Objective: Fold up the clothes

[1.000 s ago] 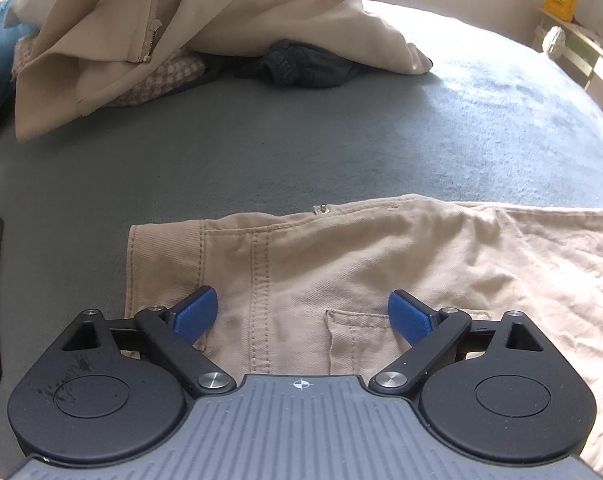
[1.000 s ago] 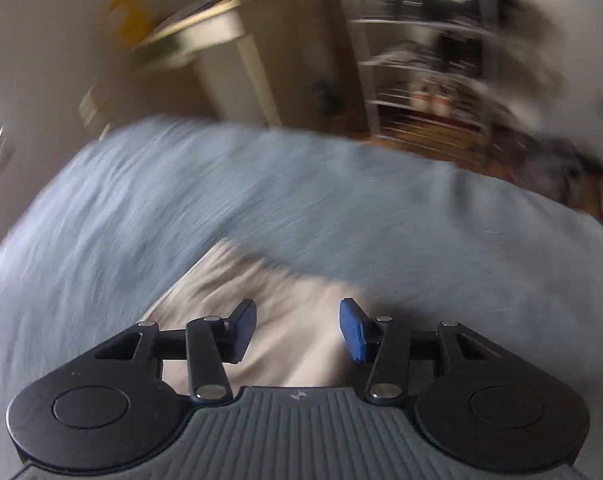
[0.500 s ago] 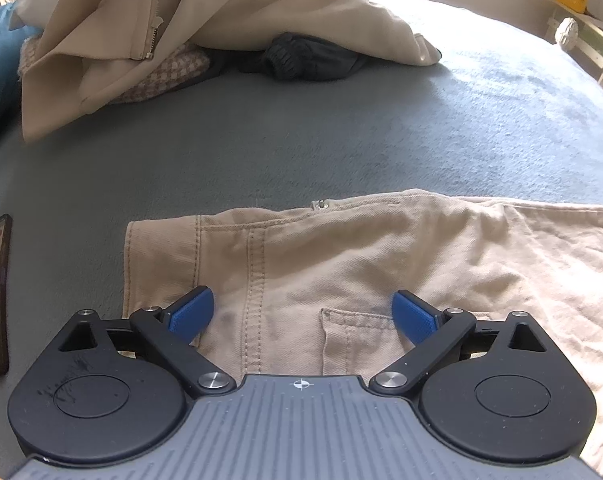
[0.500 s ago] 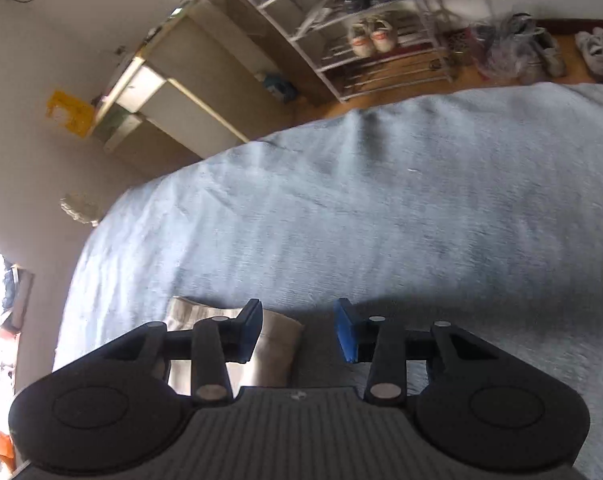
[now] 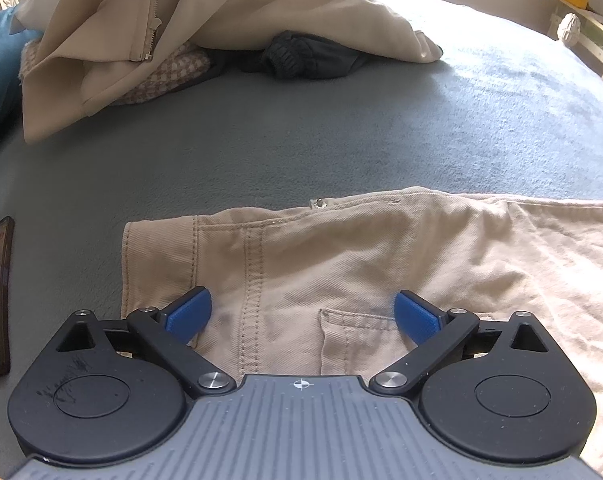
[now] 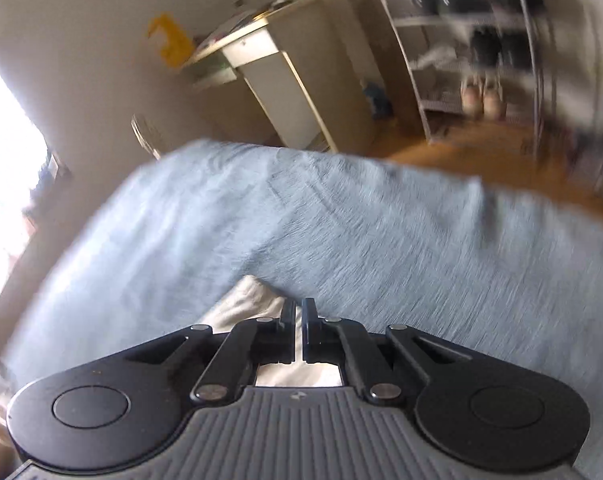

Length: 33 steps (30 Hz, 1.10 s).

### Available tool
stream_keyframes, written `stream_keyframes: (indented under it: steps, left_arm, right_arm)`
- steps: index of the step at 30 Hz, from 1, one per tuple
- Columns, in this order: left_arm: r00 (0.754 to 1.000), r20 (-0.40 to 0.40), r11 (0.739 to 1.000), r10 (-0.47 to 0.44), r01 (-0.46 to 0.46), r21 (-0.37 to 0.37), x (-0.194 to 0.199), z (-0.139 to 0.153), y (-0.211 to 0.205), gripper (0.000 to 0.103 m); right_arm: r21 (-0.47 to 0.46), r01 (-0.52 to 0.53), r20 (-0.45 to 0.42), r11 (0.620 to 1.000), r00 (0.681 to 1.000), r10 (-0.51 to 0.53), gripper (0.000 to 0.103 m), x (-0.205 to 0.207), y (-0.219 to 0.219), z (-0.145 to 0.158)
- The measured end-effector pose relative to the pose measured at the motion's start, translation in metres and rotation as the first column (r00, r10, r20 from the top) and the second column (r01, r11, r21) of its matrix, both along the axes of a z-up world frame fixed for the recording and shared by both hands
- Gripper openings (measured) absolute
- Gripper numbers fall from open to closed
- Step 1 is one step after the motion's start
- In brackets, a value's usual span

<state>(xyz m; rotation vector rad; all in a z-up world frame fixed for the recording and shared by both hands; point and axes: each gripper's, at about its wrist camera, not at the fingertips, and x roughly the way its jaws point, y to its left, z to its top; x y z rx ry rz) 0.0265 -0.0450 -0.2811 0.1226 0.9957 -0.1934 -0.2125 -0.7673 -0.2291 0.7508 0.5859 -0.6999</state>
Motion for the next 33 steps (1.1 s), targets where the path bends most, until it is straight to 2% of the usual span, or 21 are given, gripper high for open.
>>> stream_keyframes:
  steps: [2, 3, 4, 5, 7, 10, 15, 18, 20, 23, 25, 27, 28, 29, 30, 31, 33]
  left_arm:
    - [1.0, 0.002, 1.0, -0.001, 0.001, -0.001, 0.0, 0.0, 0.001, 0.1]
    - [1.0, 0.002, 1.0, -0.002, 0.002, -0.003, 0.0, 0.001, 0.001, 0.1]
    - [1.0, 0.002, 1.0, -0.003, 0.003, -0.004, 0.0, 0.001, 0.001, 0.1]
    - [1.0, 0.003, 1.0, -0.005, 0.005, -0.005, 0.0, 0.001, 0.002, 0.1]
    - [1.0, 0.003, 1.0, -0.009, 0.009, -0.007, 0.0, 0.002, 0.003, 0.1]
    - [1.0, 0.004, 1.0, -0.015, 0.015, -0.01, 0.001, 0.002, 0.003, 0.1]
    - [1.0, 0.004, 1.0, -0.027, 0.027, -0.012, 0.003, 0.002, 0.004, 0.101]
    - [0.999, 0.006, 0.999, -0.032, 0.033, -0.014, 0.005, 0.002, 0.003, 0.102]
    - [0.999, 0.008, 0.999, -0.036, 0.036, -0.016, 0.006, 0.002, 0.003, 0.102]
    - [0.999, 0.014, 0.999, -0.04, 0.04, -0.018, 0.006, 0.001, 0.003, 0.102]
    - [0.999, 0.018, 0.999, -0.042, 0.043, -0.02, 0.005, 0.0, 0.004, 0.102]
    - [0.999, 0.02, 0.999, -0.044, 0.044, -0.022, 0.005, 0.0, 0.004, 0.102]
    - [0.999, 0.021, 0.999, -0.045, 0.045, -0.022, 0.005, 0.0, 0.004, 0.102]
    - [0.999, 0.022, 0.999, -0.045, 0.046, -0.022, 0.005, 0.0, 0.004, 0.102]
    - [0.999, 0.023, 0.999, -0.046, 0.047, -0.022, 0.005, 0.0, 0.004, 0.102]
    - [0.999, 0.023, 0.999, -0.047, 0.048, -0.022, 0.005, -0.001, 0.004, 0.102]
    - [0.998, 0.025, 0.999, -0.049, 0.05, -0.022, 0.005, -0.001, 0.004, 0.102]
  right_arm:
    - [0.069, -0.036, -0.026, 0.997, 0.999, 0.038, 0.011, 0.02, -0.007, -0.004]
    - [0.061, -0.052, -0.041, 0.997, 0.998, 0.055, 0.013, 0.032, -0.007, -0.003]
    - [0.047, -0.069, -0.055, 0.997, 0.996, 0.071, 0.023, 0.044, -0.007, -0.003]
    - [0.034, -0.085, -0.069, 0.996, 0.994, 0.088, 0.039, 0.056, -0.006, -0.002]
    - [0.014, -0.087, -0.102, 0.996, 0.991, 0.088, 0.052, 0.073, -0.008, -0.004]
    - [0.035, -0.071, -0.148, 0.997, 0.986, 0.075, 0.052, 0.091, -0.014, -0.013]
    - [0.019, -0.116, -0.192, 0.993, 0.974, 0.118, 0.048, 0.101, -0.009, -0.018]
    - [-0.008, -0.157, -0.212, 0.988, 0.965, 0.152, 0.032, 0.104, -0.003, -0.018]
    - [-0.016, -0.181, -0.223, 0.983, 0.959, 0.173, 0.017, 0.107, -0.001, -0.019]
    - [-0.023, -0.208, -0.25, 0.978, 0.948, 0.196, 0.009, 0.113, 0.002, -0.022]
    - [-0.033, -0.222, -0.249, 0.974, 0.946, 0.208, 0.008, 0.115, 0.005, -0.021]
    - [-0.058, -0.19, -0.245, 0.98, 0.954, 0.17, 0.009, 0.117, 0.003, -0.019]
    - [-0.071, -0.171, -0.243, 0.983, 0.958, 0.149, 0.012, 0.117, 0.001, -0.018]
    - [-0.084, -0.152, -0.24, 0.985, 0.962, 0.128, 0.023, 0.118, 0.0, -0.017]
    - [-0.075, -0.13, -0.247, 0.989, 0.963, 0.108, 0.035, 0.12, -0.004, -0.019]
    - [-0.062, -0.107, -0.256, 0.992, 0.963, 0.088, 0.055, 0.122, -0.007, -0.022]
    - [-0.058, -0.116, -0.272, 0.992, 0.958, 0.096, 0.058, 0.126, -0.006, -0.025]
